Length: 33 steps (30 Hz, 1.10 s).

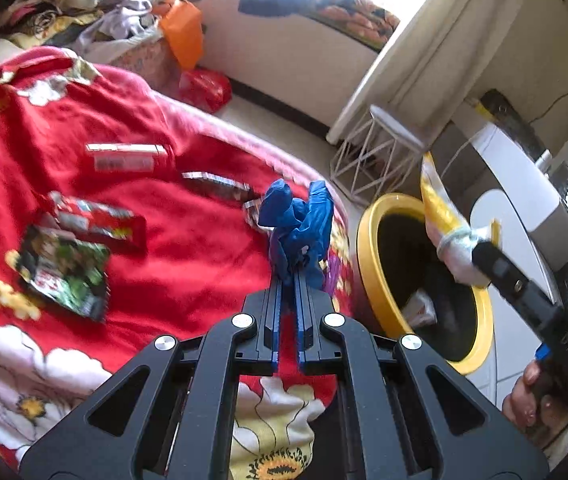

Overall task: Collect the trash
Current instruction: 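Lift and carry the blue bag and chip bag over the bin with both tools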

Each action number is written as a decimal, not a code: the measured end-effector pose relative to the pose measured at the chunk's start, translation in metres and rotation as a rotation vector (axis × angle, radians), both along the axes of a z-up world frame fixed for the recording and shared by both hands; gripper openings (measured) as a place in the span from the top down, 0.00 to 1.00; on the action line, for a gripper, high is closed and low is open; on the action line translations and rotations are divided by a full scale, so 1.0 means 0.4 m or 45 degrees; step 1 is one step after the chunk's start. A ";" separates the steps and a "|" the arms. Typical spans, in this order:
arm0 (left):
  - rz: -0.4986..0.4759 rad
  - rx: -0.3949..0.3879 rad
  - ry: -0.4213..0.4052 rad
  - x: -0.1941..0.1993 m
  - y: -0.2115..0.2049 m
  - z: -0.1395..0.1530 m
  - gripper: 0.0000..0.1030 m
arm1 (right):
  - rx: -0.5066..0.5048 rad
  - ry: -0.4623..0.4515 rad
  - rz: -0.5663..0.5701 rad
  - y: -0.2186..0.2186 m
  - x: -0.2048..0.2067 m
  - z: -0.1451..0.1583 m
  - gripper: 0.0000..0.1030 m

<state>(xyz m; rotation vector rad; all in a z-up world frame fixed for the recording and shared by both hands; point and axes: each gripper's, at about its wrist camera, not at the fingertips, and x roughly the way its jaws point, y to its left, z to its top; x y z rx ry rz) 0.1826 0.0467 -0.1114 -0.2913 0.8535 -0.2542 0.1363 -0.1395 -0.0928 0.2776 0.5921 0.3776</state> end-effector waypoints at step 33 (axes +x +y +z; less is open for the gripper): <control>-0.276 0.083 -0.124 -0.014 -0.251 0.100 0.97 | -0.126 0.013 -0.224 -0.208 -0.042 0.007 0.78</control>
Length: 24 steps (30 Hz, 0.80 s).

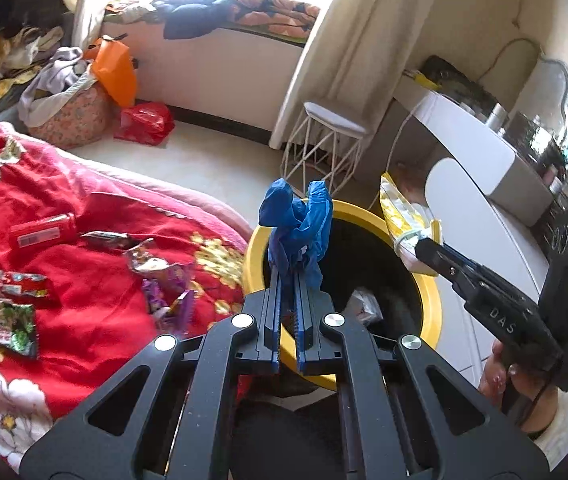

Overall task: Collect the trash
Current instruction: 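Lift and carry the blue bag and chip bag over the bin with both tools, then open both tools to drop the bags into the bin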

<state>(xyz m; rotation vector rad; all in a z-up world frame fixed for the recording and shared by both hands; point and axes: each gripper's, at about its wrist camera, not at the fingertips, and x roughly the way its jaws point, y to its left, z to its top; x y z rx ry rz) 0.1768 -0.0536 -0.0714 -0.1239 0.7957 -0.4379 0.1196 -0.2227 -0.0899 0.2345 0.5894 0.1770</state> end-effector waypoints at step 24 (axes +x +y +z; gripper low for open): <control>-0.083 0.043 0.060 0.022 -0.112 -0.093 0.35 | 0.060 0.115 -0.123 -0.105 0.014 -0.040 0.37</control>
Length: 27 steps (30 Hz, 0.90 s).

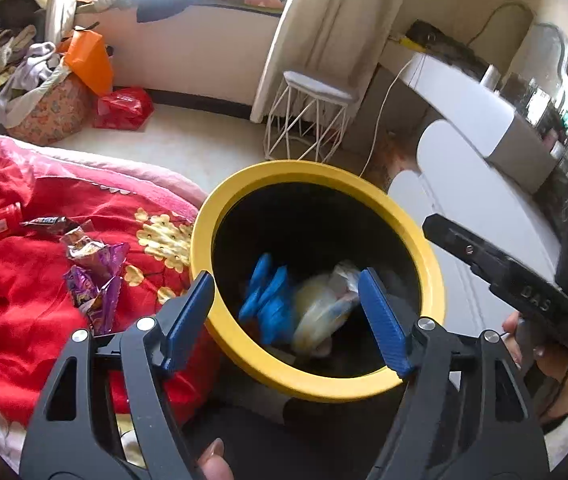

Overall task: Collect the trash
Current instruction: 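Open both tools to drop the bags into the bin, then move both tools back toward the remaining wrappers on the bedspread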

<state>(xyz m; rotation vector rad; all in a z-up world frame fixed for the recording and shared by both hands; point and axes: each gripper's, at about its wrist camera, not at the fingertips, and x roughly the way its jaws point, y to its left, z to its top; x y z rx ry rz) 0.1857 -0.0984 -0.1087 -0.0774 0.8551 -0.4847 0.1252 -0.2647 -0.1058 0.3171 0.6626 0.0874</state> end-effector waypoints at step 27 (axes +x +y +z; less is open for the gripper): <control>0.369 0.009 -0.241 -0.127 0.254 0.103 0.10 | -0.158 -0.159 0.152 0.196 -0.045 0.061 0.20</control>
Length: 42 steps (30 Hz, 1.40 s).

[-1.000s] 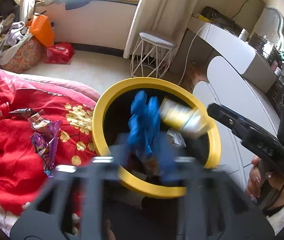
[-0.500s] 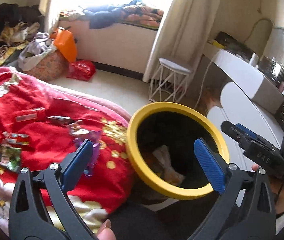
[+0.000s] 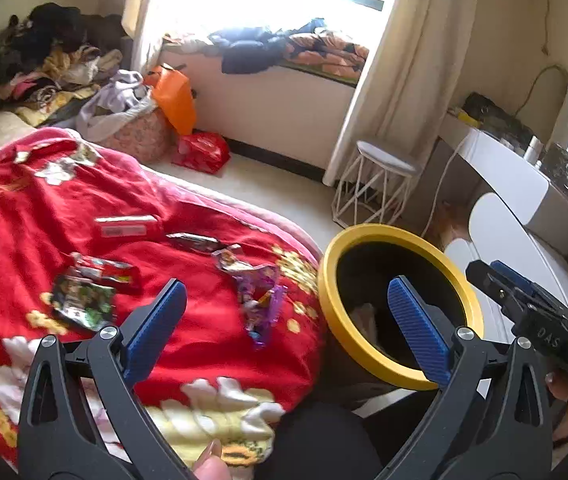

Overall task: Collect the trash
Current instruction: 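Move both tools back toward the remaining wrappers on the bedspread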

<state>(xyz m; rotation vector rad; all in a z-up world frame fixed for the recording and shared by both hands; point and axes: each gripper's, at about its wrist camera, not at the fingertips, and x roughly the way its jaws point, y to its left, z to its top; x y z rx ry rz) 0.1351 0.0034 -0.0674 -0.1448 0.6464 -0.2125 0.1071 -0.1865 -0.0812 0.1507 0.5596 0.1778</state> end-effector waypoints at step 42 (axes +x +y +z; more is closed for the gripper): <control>0.374 -0.074 0.055 -0.035 0.350 -0.051 0.10 | -0.092 0.099 0.352 0.345 0.046 -0.038 0.20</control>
